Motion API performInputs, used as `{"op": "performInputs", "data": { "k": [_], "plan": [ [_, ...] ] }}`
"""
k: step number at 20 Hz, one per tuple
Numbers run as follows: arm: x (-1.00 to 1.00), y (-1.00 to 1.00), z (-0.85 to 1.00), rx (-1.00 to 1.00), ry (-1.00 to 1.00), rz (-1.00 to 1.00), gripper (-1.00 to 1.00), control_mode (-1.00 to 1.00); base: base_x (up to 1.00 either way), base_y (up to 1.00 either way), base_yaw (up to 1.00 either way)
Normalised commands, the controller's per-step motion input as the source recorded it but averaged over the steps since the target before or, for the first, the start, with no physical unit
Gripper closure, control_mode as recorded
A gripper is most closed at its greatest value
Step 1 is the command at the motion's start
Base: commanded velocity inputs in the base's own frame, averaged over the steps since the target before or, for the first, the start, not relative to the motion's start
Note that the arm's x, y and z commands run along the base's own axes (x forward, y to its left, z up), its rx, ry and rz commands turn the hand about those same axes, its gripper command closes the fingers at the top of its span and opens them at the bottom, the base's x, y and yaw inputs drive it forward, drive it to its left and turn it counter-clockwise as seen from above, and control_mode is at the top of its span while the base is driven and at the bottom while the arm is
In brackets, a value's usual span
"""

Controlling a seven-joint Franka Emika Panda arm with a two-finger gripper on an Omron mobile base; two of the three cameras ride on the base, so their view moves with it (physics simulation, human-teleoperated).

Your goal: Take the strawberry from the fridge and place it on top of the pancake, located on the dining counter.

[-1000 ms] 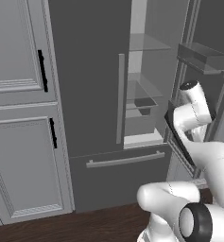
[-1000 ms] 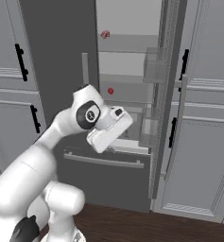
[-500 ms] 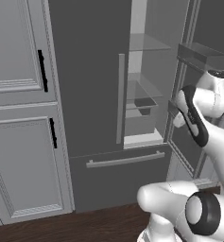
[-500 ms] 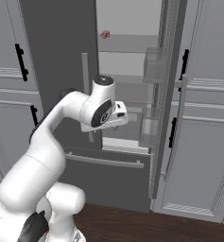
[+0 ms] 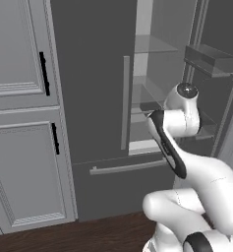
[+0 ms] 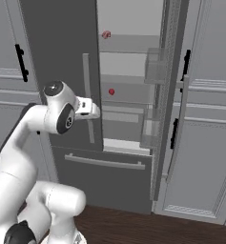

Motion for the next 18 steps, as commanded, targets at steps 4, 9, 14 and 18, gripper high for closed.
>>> {"op": "performInputs", "data": {
  "k": [4,9,14,18],
  "plan": [
    [1.00,0.47,0.29,0.24,-0.12,-0.19,-1.00,-1.00,0.00,0.00,0.00],
    [0.97,0.20,0.70,0.08,-0.02,0.03,-1.00,-1.00,0.00,0.00,0.00],
    [0.74,0.29,0.28,0.02,-0.01,0.03,-1.00,-1.00,0.00,0.00,0.00],
    [0.30,0.06,0.12,0.00,-0.09,-0.03,-1.00,-1.00,0.00,0.00,0.00]
  ]
}}
